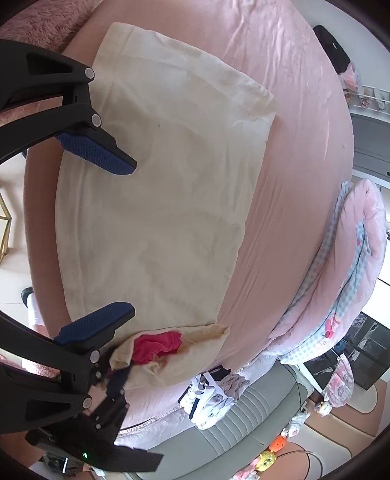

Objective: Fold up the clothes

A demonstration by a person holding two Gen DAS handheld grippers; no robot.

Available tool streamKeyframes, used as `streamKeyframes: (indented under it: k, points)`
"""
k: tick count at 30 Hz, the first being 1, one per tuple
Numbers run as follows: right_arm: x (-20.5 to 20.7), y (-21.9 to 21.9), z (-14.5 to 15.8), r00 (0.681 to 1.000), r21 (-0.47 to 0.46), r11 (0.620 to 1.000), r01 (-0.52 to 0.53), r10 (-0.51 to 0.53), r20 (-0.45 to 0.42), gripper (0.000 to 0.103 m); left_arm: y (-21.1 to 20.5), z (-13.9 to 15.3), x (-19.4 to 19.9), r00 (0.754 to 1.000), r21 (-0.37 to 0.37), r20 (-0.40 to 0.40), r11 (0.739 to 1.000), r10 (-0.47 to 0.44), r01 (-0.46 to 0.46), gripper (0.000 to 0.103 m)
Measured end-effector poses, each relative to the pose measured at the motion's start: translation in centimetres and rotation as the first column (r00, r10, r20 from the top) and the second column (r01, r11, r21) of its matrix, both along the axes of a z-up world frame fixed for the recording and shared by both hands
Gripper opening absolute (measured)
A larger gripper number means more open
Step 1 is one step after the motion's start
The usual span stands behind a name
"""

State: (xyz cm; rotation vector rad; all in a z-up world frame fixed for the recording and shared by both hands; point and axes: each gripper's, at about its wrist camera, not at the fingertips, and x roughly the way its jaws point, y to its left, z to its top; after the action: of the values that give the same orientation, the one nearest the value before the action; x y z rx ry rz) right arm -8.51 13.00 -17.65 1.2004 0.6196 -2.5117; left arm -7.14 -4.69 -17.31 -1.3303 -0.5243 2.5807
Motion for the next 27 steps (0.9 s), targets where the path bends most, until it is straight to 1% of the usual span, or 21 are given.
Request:
streamKeyframes:
  k: [1,2,3,4,5,6,7,8,9,10,11,12,13,15,18,20,21,22,23,24,27]
  points:
    - [0.1,0.1,-0.3,1.0,-0.002,1.0,-0.004,0.004,0.021,0.023,0.0,-0.1,0.0,1.0,0.015,0.003,1.0,-0.007,0.007,0.087]
    - [0.5,0.7,0.5,1.0,-0.041,0.999,-0.008,0.009,0.021,0.028,0.1,-0.1,0.1,1.0,0.033,0.004,0.999,-0.018,0.018,0.087]
    - [0.9,1.4,1.4,1.0,-0.08,0.997,-0.012,0.013,0.02,0.03,0.3,-0.1,0.0,0.999,0.057,0.007,0.998,-0.031,0.031,0.087]
    - [1.4,2.1,2.3,1.0,-0.127,0.992,-0.015,0.018,0.02,0.032,0.4,-0.1,-0.1,0.999,0.083,0.009,0.996,-0.045,0.044,0.087]
    - [1.9,3.2,3.7,1.0,-0.204,0.979,-0.018,0.022,0.017,0.036,0.7,-0.1,-0.4,0.998,0.109,0.011,0.992,-0.058,0.056,0.087]
    - [2.5,4.5,5.0,1.0,-0.272,0.962,-0.015,0.016,0.004,0.041,1.1,0.1,-0.8,0.997,0.135,0.013,0.989,-0.071,0.068,0.087]
    - [3.1,5.8,6.3,1.0,-0.339,0.941,-0.012,0.01,-0.01,0.053,1.7,0.3,-1.4,0.996,0.156,0.007,0.984,-0.087,0.084,0.087]
    - [3.7,7.1,7.6,1.0,-0.404,0.915,-0.011,0.002,-0.022,0.058,2.3,0.7,-2.1,0.994,0.172,-0.004,0.979,-0.11,0.109,0.087]
    - [4.2,8.5,8.7,0.999,-0.467,0.884,-0.004,-0.013,-0.032,0.059,3.2,1.0,-2.9,0.99,0.185,-0.012,0.973,-0.139,0.139,0.087]
    - [4.1,10.2,9.1,0.998,-0.518,0.854,0.033,-0.055,-0.027,0.059,4.1,1.5,-3.7,0.985,0.195,-0.018,0.966,-0.171,0.171,0.087]
    - [3.4,11.7,9.0,0.993,-0.541,0.836,0.094,-0.117,-0.009,0.059,5.1,1.8,-4.6,0.979,0.202,-0.019,0.958,-0.205,0.205,0.087]
    - [2.4,13.2,8.3,0.981,-0.527,0.832,0.172,-0.196,0.012,0.059,6.2,1.8,-5.6,0.971,0.205,-0.013,0.95,-0.239,0.237,0.087]
    - [1.3,14.7,7.5,0.962,-0.508,0.824,0.249,-0.269,0.036,0.059,7.5,1.6,-6.5,0.964,0.194,0.004,0.946,-0.265,0.259,0.087]
    - [-1.2,17.3,5.4,0.92,-0.444,0.81,0.384,-0.376,0.11,0.059,10.1,0.9,-8.4,0.952,0.158,0.051,0.943,-0.303,0.291,0.087]
    - [-2.2,20.1,3.5,0.888,-0.518,0.726,0.452,-0.424,0.18,0.059,12.8,-0.5,-9.4,0.922,0.176,0.146,0.926,-0.359,0.333,0.087]
    - [-2.2,20.9,2.7,0.88,-0.559,0.686,0.465,-0.428,0.207,0.059,14.2,-1.1,-8.8,0.915,0.127,0.165,0.928,-0.368,0.35,0.086]
    - [-2.1,21.1,2.3,0.877,-0.574,0.67,0.471,-0.428,0.219,0.059,14.6,-1.2,-8.5,0.916,0.095,0.162,0.93,-0.367,0.356,0.083]
    - [-2.1,21.1,1.9,0.878,-0.566,0.677,0.47,-0.421,0.226,0.059,15.0,-1.1,-8.2,0.918,0.064,0.151,0.93,-0.367,0.361,0.073]
    - [-2.1,20.9,1.7,0.879,-0.552,0.688,0.471,-0.416,0.232,0.059,15.4,-1.0,-7.8,0.92,0.033,0.141,0.93,-0.367,0.366,0.036]
    - [-2.1,20.7,1.5,0.883,-0.546,0.696,0.466,-0.407,0.236,0.059,15.4,-0.7,-7.5,0.923,0.028,0.128,0.932,-0.363,0.362,0.025]
    - [-2.0,20.1,1.2,0.891,-0.528,0.719,0.453,-0.381,0.246,0.059,14.5,0.6,-6.9,0.937,0.071,0.087,0.94,-0.338,0.333,0.02]
